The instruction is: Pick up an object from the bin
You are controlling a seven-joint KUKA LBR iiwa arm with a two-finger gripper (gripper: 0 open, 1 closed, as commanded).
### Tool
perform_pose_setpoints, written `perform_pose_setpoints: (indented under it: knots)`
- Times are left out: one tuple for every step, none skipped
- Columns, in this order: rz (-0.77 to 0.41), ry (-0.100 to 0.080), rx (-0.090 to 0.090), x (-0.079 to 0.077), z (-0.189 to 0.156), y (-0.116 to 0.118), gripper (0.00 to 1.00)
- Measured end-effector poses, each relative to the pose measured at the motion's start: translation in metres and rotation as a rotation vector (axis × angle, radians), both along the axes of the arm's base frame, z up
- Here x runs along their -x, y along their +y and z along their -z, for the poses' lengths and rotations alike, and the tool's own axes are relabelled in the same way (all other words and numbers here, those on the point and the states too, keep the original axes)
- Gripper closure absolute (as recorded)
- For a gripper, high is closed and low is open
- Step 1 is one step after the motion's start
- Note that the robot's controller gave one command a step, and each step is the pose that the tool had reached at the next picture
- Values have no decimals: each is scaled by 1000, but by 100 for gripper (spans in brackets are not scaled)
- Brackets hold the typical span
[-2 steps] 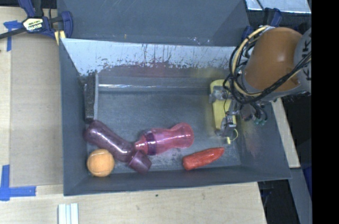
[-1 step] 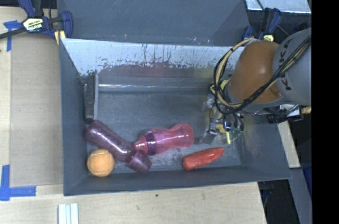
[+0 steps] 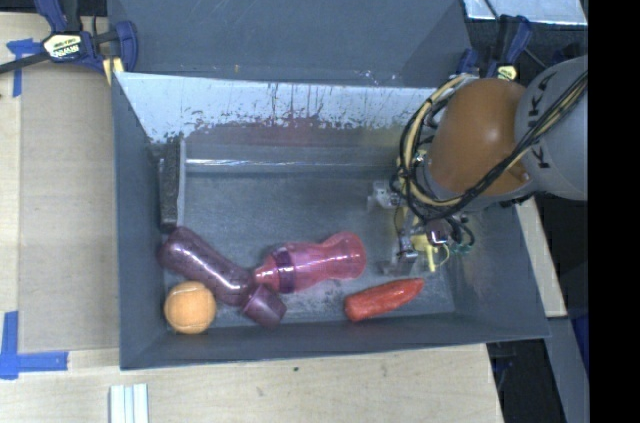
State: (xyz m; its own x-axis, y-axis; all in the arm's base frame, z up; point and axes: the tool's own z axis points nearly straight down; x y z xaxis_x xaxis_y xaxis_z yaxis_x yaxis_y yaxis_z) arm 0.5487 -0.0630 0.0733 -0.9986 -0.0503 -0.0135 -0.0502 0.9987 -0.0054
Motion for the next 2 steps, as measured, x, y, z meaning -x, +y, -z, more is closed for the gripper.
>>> perform_pose_setpoints:
  knots:
    - [290,1,-5,18,2,31,0]
    - [-11,-4,1,26,2,45,0]
